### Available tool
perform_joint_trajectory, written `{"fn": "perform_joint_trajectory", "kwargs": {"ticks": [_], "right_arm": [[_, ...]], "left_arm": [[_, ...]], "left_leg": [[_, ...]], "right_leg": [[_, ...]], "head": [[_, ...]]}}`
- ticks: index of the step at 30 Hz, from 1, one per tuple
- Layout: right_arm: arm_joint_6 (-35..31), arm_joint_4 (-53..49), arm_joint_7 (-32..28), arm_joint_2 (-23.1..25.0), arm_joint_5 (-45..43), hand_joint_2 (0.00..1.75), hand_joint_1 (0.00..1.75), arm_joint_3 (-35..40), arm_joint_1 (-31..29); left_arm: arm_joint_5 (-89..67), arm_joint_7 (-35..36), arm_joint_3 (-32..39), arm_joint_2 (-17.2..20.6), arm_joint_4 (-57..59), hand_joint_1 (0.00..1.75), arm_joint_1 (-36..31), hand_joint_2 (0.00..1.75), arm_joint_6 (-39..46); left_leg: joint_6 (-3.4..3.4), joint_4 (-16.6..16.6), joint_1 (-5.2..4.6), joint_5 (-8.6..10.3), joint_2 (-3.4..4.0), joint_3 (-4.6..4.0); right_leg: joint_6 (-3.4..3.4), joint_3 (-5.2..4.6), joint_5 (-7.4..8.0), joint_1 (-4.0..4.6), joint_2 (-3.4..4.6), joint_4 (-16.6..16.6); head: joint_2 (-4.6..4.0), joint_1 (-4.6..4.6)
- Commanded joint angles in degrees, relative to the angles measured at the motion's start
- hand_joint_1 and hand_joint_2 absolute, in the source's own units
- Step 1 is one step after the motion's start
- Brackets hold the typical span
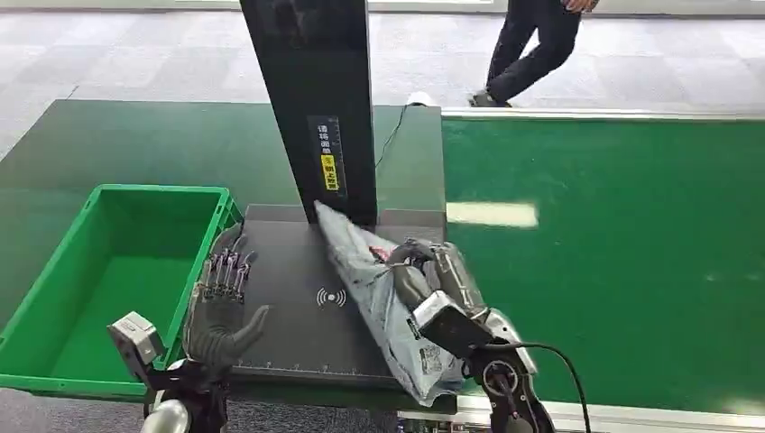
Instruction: Moved the parcel from conveyor to table for the left to box.
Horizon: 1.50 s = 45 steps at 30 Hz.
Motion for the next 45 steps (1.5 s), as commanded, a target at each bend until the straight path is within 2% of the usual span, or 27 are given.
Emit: {"fn": "perform_joint_trajectory", "kwargs": {"ticks": [1,8,10,17,18,19,20,23,41,45], "right_arm": [[1.05,22.59,-0.89,-3.11,0.47,1.75,1.75,13.78,-9.56],[1.44,26.39,-0.03,-2.95,0.64,1.75,1.75,16.10,-11.32],[1.97,28.65,2.18,-2.39,0.33,1.75,1.75,16.36,-12.04],[1.42,34.01,-0.30,-0.63,-2.50,1.75,1.75,15.59,-13.09],[2.08,33.25,-2.71,-0.43,-4.68,1.75,0.45,14.89,-12.41],[4.81,32.13,-5.72,-0.08,-9.12,1.75,0.00,13.15,-11.33],[7.14,31.06,-7.43,0.07,-13.26,1.75,0.00,11.35,-10.36],[7.27,26.85,-8.88,-0.55,-17.87,1.75,0.00,8.75,-8.53],[7.47,26.54,-8.70,-0.74,-18.09,1.75,0.00,8.72,-8.56],[6.02,24.00,-10.03,-0.42,-21.21,1.75,0.00,6.59,-7.05]], "left_arm": [[1.86,-1.15,-2.28,2.26,5.09,0.00,-1.89,1.75,0.70],[4.19,-1.17,-2.34,2.92,5.47,0.00,-1.65,1.75,0.03],[4.28,-1.18,-2.29,2.91,5.43,0.00,-1.37,1.75,0.41],[4.45,-0.46,-2.64,2.39,6.84,0.00,-1.98,1.75,0.38],[4.45,-0.48,-2.53,2.45,6.66,0.00,-1.71,1.75,0.35],[4.61,-0.45,-2.51,2.48,6.83,0.00,-1.48,1.75,0.33],[4.47,-0.42,-2.88,2.61,7.42,0.00,-1.52,1.75,0.14],[4.00,-0.67,-3.90,3.00,8.73,0.00,-1.95,1.75,-0.18],[4.00,-0.68,-3.93,3.00,8.75,0.00,-1.98,1.75,-0.18],[2.32,-0.39,-5.41,4.29,8.94,0.00,-2.27,1.75,-1.10]], "left_leg": [[0.06,-0.12,0.05,0.02,0.07,0.23],[0.02,-0.06,-0.02,0.02,-0.13,0.12],[0.03,-0.07,0.01,0.05,-0.20,0.14],[0.06,-0.10,0.01,0.05,-0.21,0.19],[0.04,-0.07,-0.01,0.02,-0.15,0.17],[0.05,-0.09,0.01,0.04,-0.18,0.19],[0.04,-0.08,0.01,0.03,-0.19,0.18],[0.03,-0.10,-0.01,0.05,-0.35,0.18],[0.05,-0.04,0.01,0.03,-0.24,0.14],[0.03,-0.02,-0.02,0.03,-0.21,0.12]], "right_leg": [[0.00,0.19,0.10,0.05,0.22,-0.20],[-0.01,0.10,0.03,-0.03,-0.03,-0.08],[-0.02,0.13,0.05,0.00,-0.03,-0.12],[0.00,0.19,0.07,0.00,-0.01,-0.17],[0.00,0.16,0.04,-0.01,0.00,-0.12],[0.00,0.19,0.06,0.01,0.00,-0.15],[-0.01,0.18,0.04,0.00,-0.04,-0.14],[-0.01,0.21,-0.01,-0.02,-0.22,-0.13],[-0.01,0.14,0.02,0.00,-0.08,-0.11],[0.00,0.10,0.00,-0.03,-0.12,-0.06]], "head": [[0.00,0.00],[0.00,-0.02],[0.00,-0.02],[0.00,0.00],[0.00,0.00],[0.00,0.00],[0.00,0.00],[0.00,0.00],[0.00,-0.02],[0.00,0.00]]}}
